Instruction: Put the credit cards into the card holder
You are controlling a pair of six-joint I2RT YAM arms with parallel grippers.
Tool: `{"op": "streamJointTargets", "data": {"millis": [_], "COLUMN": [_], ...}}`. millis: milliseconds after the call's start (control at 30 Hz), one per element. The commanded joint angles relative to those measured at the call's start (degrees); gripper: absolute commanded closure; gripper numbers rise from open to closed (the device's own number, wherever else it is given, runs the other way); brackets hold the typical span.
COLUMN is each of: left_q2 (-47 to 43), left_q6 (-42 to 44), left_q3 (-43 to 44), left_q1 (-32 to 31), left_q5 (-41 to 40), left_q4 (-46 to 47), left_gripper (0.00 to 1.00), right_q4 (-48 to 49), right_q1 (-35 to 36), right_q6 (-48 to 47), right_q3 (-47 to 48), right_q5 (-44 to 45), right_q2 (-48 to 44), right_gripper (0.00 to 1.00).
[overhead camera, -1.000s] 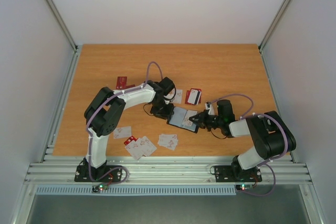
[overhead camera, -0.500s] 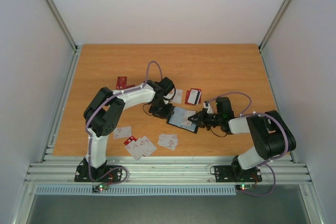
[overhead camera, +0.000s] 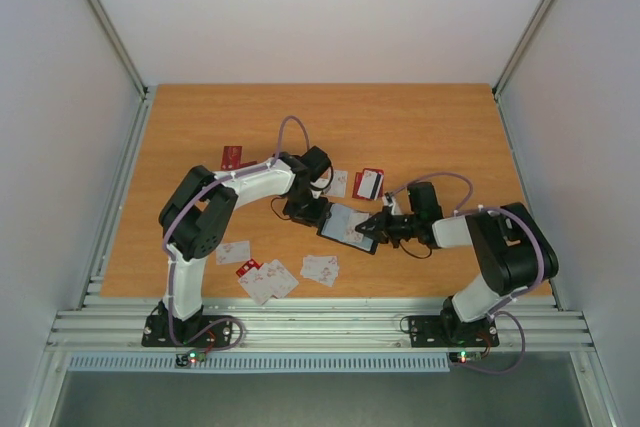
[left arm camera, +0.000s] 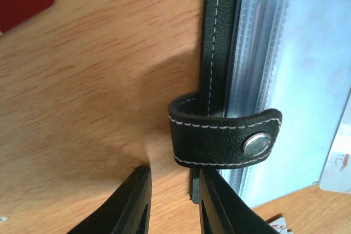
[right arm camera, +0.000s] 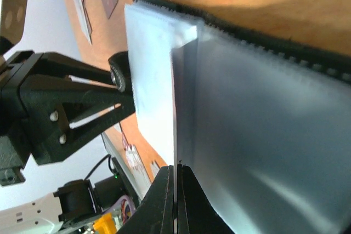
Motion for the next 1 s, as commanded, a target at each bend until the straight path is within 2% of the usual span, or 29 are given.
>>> {"op": "streamJointTargets", "data": {"millis": [0,133,267,367,500,700,833,967], "left_q2": [2.97,3.0,0.9,-0.36,-1.18,-0.23,0.38,1.9], "left_q6": [1.28,2.38,3.06,3.57,4.05,6.15,6.6,6.93], "left_q3": [-0.33,0.68,2.28,3.58,2.99,1.98,1.66,2.13], "left_q1": [0.01,0.0,-0.02,-0.02,-0.09,-1.42,-1.45,-1.51], "left_q5": [-0.59,-1.85,-4.15,-3.75,0.68,2.55,2.53,2.69], "left_q4": [-1.64,-2.34,-3.15,-3.35,-1.62,-0.56,0.15,0.22], "left_gripper": [0.73,0.73,0.72,0.6,0.42,0.24,0.21,0.22], "right_q4": [-12.19,-20.77,-22.57,-23.03,-21.57,-19.38,-15.47,-11.79], "right_q1": [0.44,0.44,0.42,0.44,0.39,0.26,0.26,0.26], "right_q6": [-6.72,-11.2,-13.08,-13.29,-11.77,-9.04,-7.19,-6.1], "right_q3": [2.04,3.03,3.32,3.61,4.22,4.54,3.35,2.56], "right_q5": [0.41,-0.09,-1.53,1.26,4.46,7.19,8.58,9.6], "right_q2": [-5.67,-9.55,-8.22,-7.85,-8.24,-9.33,-10.63,-10.53], "right_gripper": [0.99,0.99,0.99,0.99,0.99,0.99,0.99,0.99]}}
